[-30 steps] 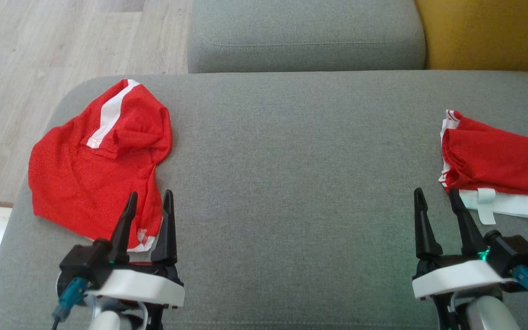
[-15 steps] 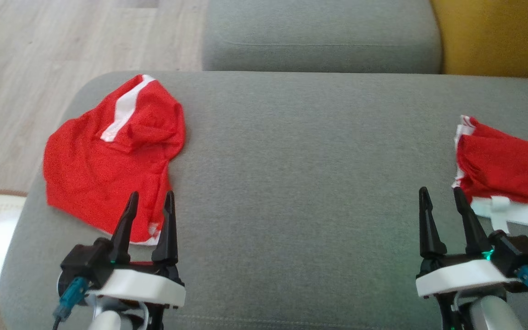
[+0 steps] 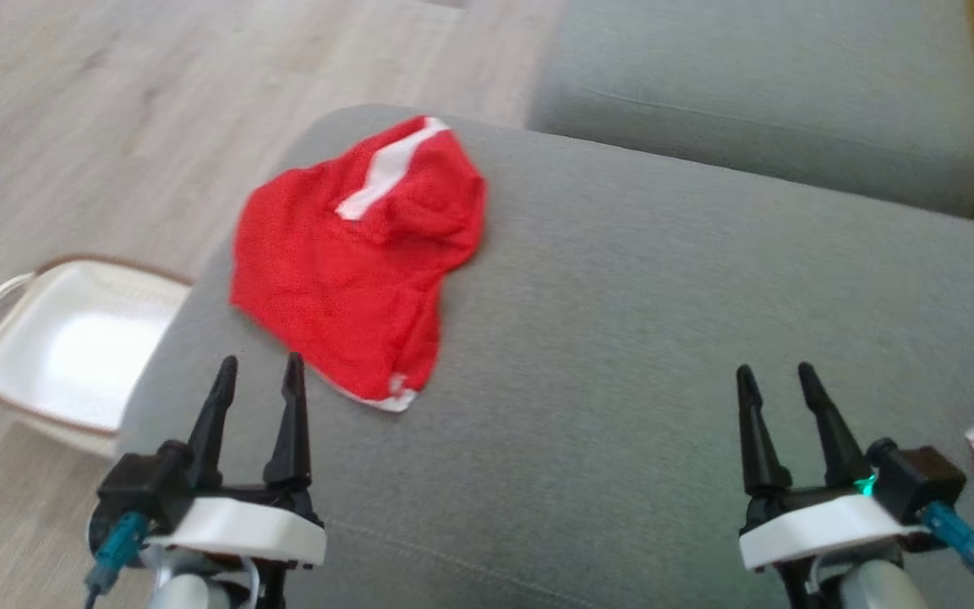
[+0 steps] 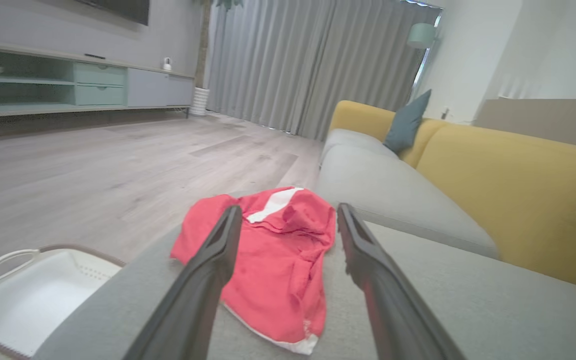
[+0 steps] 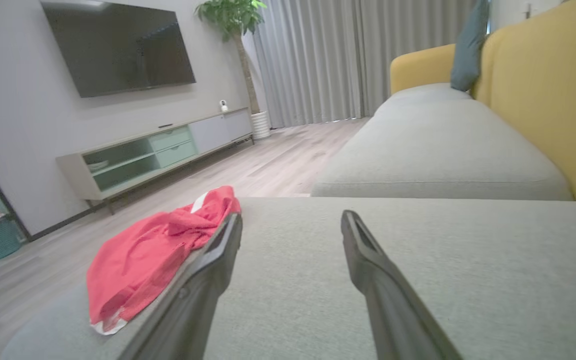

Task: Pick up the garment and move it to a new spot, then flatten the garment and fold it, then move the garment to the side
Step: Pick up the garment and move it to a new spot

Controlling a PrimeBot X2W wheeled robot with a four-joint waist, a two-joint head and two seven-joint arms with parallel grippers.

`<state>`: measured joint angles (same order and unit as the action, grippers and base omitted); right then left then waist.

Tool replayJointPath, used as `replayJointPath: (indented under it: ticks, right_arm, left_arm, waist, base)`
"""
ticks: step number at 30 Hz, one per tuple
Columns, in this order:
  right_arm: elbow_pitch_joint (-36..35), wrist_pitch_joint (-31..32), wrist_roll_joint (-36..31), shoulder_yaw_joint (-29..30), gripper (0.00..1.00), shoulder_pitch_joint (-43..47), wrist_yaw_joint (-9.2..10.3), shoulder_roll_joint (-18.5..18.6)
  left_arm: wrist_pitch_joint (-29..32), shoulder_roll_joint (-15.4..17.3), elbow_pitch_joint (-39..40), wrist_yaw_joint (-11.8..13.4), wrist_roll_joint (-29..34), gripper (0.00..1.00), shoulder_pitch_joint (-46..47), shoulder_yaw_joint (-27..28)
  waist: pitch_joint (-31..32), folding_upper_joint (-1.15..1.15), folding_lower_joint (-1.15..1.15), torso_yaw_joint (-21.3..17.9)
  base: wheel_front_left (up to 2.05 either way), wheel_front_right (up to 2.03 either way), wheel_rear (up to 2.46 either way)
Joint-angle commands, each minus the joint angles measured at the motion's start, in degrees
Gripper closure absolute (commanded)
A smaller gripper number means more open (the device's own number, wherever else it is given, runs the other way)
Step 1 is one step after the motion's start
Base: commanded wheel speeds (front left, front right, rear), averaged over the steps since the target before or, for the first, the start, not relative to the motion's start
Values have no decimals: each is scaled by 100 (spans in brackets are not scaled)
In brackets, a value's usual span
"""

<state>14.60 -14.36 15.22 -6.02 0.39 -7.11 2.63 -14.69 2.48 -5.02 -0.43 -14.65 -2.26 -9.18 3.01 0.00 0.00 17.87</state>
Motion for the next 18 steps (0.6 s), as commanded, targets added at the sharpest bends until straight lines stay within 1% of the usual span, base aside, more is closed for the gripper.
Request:
replayJointPath:
  ticks: [1,5,6,13,18]
  right_arm:
    - [-139,-63,59,-208,0,-111,-37,25]
    - [-108,-63,141,-343,0,-92,-37,25]
    - [-95,-63,151,-413,0,-109,-37,25]
    - [17,-63,139,-706,0,-341,-37,25]
    - [92,-63,120,-755,0,-449,-37,25]
  left_arm:
    - [-31,40,182,-8,52,0,191,250]
    - [-31,40,160,-39,94,0,140,317]
    - [-31,40,177,-31,98,0,118,361]
    - [-31,40,350,54,15,0,54,557]
    - [-31,40,408,50,-15,0,44,645]
  waist:
    - [74,0,0,484]
    - [115,0,0,873]
    - [90,0,0,909]
    - [-92,0,0,1051]
    - [-173,0,0,1078]
  base:
    - [0,0,0]
    - [0,0,0]
    - [0,0,0]
    - [0,0,0]
    - [0,0,0]
